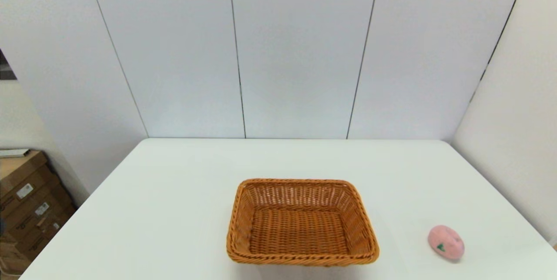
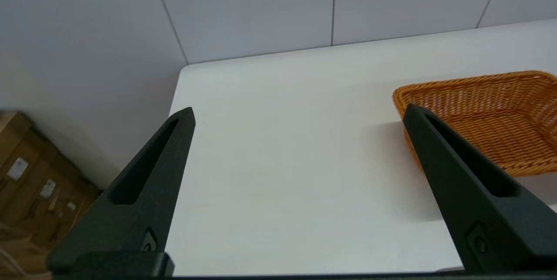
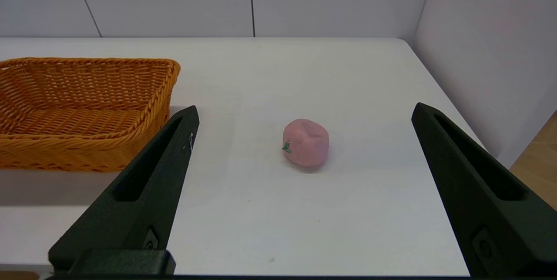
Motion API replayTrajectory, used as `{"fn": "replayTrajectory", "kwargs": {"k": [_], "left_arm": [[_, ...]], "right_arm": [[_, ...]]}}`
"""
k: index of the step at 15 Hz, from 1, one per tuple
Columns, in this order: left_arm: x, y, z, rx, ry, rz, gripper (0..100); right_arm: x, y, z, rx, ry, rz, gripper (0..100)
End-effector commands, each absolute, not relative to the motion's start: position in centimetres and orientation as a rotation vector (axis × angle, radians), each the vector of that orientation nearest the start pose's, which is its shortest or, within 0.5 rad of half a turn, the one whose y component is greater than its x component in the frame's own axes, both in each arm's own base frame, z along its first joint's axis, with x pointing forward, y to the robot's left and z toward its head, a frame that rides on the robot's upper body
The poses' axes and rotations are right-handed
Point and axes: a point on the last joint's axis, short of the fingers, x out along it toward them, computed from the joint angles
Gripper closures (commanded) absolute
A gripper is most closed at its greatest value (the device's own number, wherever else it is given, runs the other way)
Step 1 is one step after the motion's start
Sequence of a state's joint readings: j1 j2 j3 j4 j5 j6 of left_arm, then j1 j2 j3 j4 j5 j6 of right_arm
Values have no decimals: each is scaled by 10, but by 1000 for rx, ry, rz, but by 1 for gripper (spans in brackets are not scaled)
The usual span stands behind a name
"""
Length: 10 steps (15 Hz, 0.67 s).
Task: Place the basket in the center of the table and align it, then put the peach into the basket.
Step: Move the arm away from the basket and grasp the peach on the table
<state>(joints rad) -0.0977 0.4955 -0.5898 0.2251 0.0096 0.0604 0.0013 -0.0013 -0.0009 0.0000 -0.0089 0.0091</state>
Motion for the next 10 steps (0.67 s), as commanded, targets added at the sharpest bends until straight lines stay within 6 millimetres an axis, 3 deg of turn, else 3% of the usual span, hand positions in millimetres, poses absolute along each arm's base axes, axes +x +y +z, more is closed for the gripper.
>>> {"fn": "replayTrajectory", "kwargs": {"k": [1, 4, 10], "left_arm": [[-23, 0, 173, 54, 88, 7, 0], [-30, 0, 150, 53, 79, 24, 0], [-24, 0, 105, -47, 43, 13, 0]], "right_arm": [[-23, 0, 76, 9, -3, -8, 0], [-23, 0, 75, 9, 0, -8, 0], [-23, 0, 75, 9, 0, -8, 0]]}}
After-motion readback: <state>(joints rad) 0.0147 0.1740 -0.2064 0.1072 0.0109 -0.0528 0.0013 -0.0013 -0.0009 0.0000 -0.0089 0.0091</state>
